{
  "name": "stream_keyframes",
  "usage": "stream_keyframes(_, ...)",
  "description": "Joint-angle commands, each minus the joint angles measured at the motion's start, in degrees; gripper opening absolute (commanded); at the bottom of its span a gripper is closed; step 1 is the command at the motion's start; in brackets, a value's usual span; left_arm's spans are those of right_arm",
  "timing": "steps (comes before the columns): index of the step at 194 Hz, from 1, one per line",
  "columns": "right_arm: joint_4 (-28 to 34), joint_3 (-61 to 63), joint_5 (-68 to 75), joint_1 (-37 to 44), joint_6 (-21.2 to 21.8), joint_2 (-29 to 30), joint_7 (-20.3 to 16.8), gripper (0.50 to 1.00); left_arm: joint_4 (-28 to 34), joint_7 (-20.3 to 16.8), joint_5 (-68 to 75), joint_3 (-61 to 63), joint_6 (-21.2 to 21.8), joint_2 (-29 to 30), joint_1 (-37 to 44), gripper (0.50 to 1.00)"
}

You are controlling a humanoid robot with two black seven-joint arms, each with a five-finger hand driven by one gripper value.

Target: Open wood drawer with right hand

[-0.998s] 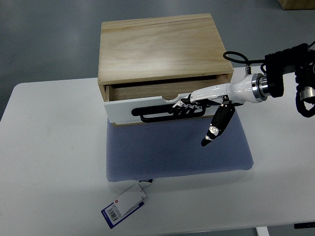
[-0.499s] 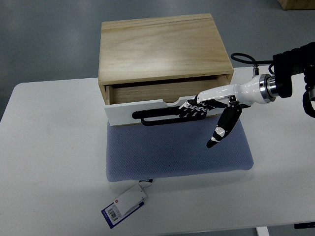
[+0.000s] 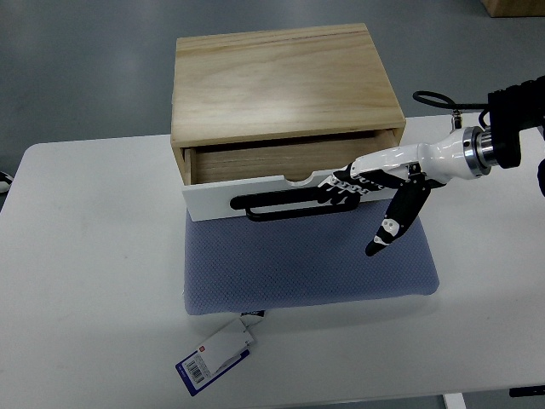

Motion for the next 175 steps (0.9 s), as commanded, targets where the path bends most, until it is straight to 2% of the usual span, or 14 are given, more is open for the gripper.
stream_keyframes(1, 0.01, 0.03, 1.04, 0.33, 0.0, -0.37, -0.01, 0.938, 0.0, -0.04, 0.0, 0.0, 0.01, 0.0, 0.01, 1.0)
stream_keyframes(49, -0.07, 0.82, 10.45, 3.4, 0.0, -2.48, -0.09, 0.938, 0.0, -0.04, 0.0, 0.0, 0.01, 0.0, -0.07, 1.0)
stream_keyframes(104, -1.92, 1.17, 20.56, 6.74, 0.0, -7.84, -0.01, 0.938, 0.0, -0.04, 0.0, 0.09, 0.01, 0.0, 0.01, 1.0)
stream_keyframes(125, -8.69, 1.7, 23.54, 7.36, 0.0, -7.75, 0.61, 0.938, 0.0, 0.05, 0.0, 0.0, 0.01, 0.0, 0.01, 1.0)
stream_keyframes(155, -25.02, 3.55, 31.71, 6.83, 0.0, -7.14, 1.05, 0.938, 0.0, -0.04, 0.0, 0.0, 0.01, 0.0, -0.07, 1.0)
stream_keyframes(167, -26.09, 3.55, 32.42, 6.65, 0.0, -7.13, 1.05, 0.938, 0.0, 0.05, 0.0, 0.0, 0.01, 0.0, 0.01, 1.0)
stream_keyframes(168, -30.79, 3.55, 35.9, 6.04, 0.0, -6.61, 1.31, 0.938, 0.0, 0.05, 0.0, 0.0, 0.01, 0.0, 0.01, 1.0)
stream_keyframes(175, -33.47, 3.55, 37.69, 5.69, 0.0, -6.43, 1.66, 0.938, 0.0, -0.04, 0.0, 0.0, 0.01, 0.0, 0.01, 1.0)
